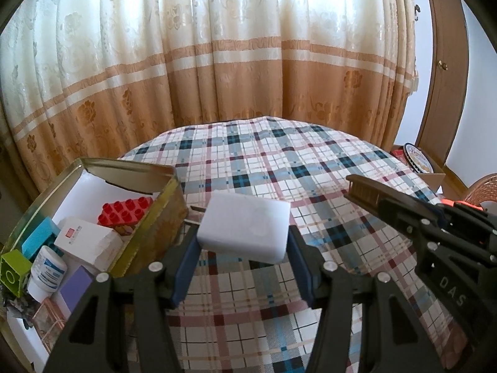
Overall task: Organize rigid objects
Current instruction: 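Lift the brown bar with right gripper while left gripper lifts the white charger, then carry the brown bar with right gripper while left gripper carries the charger over the tray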
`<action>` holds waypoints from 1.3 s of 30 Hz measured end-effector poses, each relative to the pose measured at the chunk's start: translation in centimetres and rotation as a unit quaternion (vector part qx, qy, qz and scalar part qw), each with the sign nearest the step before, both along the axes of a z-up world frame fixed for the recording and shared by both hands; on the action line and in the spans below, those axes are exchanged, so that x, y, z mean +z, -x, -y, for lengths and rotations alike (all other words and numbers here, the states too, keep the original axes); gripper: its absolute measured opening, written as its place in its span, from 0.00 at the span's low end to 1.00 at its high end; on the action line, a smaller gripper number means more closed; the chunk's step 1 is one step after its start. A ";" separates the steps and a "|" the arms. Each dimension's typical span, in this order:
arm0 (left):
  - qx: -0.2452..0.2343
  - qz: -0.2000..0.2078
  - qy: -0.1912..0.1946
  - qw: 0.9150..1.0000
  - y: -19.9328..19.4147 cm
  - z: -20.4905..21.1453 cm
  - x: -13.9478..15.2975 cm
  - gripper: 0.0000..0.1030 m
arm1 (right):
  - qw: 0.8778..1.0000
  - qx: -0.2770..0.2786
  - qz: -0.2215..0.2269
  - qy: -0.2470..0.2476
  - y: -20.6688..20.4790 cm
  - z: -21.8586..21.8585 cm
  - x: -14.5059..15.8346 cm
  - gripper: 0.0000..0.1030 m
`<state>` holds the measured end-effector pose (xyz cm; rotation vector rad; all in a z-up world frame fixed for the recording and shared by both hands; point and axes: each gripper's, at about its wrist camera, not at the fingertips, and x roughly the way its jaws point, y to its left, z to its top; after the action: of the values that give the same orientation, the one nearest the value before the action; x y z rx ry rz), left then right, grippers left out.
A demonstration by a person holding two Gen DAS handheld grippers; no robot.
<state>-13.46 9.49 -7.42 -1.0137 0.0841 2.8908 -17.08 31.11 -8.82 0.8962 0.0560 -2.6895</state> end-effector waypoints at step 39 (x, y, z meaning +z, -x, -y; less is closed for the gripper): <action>0.064 -0.026 0.015 0.997 -4.6 7.7 5.1 0.53 | 0.993 0.106 -0.040 0.025 -1.1 7.2 5.0 0.17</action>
<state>-8.87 1.75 -2.28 -0.9833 0.0690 3.0414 -15.95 23.90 -3.83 0.7225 0.0948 -2.5156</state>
